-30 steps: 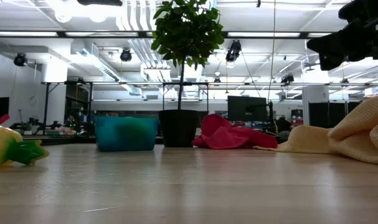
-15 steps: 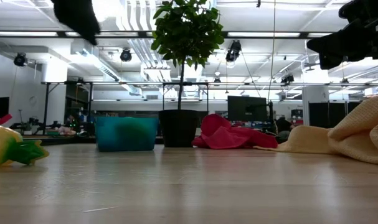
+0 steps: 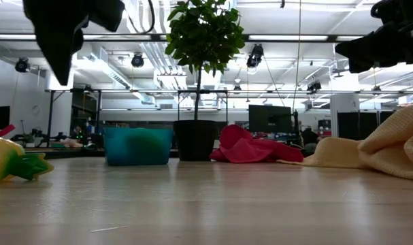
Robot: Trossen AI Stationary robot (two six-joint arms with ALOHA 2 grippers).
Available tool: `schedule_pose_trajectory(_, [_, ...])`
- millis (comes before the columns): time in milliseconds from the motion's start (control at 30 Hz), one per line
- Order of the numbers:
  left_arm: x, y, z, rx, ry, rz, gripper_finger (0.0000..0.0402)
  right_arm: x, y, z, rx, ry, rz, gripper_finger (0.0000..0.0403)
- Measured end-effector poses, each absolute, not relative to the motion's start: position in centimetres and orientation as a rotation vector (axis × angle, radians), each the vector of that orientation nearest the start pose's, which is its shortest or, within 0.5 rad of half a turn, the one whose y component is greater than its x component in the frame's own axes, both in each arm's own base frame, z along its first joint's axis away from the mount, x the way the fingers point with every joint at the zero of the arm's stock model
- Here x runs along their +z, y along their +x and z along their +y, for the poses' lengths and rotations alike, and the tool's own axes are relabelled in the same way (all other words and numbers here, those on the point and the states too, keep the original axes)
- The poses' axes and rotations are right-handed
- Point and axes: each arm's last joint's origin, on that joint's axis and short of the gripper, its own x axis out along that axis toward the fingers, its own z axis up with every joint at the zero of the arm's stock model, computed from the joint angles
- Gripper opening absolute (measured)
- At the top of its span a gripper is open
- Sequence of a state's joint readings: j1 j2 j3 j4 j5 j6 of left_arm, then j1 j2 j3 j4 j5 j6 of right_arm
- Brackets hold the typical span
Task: Pick and placing Produce into tupperware
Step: Put the yellow pineapple into the blue bin
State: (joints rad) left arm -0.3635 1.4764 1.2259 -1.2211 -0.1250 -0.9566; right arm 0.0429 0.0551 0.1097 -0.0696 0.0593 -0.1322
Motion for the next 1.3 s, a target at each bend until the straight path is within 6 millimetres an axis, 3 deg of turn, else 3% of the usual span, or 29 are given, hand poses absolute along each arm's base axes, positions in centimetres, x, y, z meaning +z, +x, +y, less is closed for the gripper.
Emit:
schedule_pose_trajectory(367, [23.7, 25.5, -11.2, 0.51, -0.644, 1.593, 0.0329, 19.0, 9.4, 0.0, -0.081, -0.137, 0.021, 0.0009])
schedule_pose_trajectory(767, [21.6, 26.9, -13.2, 0.422, -0.617, 1.637, 0.0329, 19.0, 9.4, 0.0, -0.097, -0.141, 0.022, 0.0009])
schedule_pose_trajectory(1300, [17.7, 27.6, -14.5, 0.477, -0.509, 1.746, 0.0329, 19.0, 9.4, 0.0, -0.097, -0.14, 0.023, 0.0009])
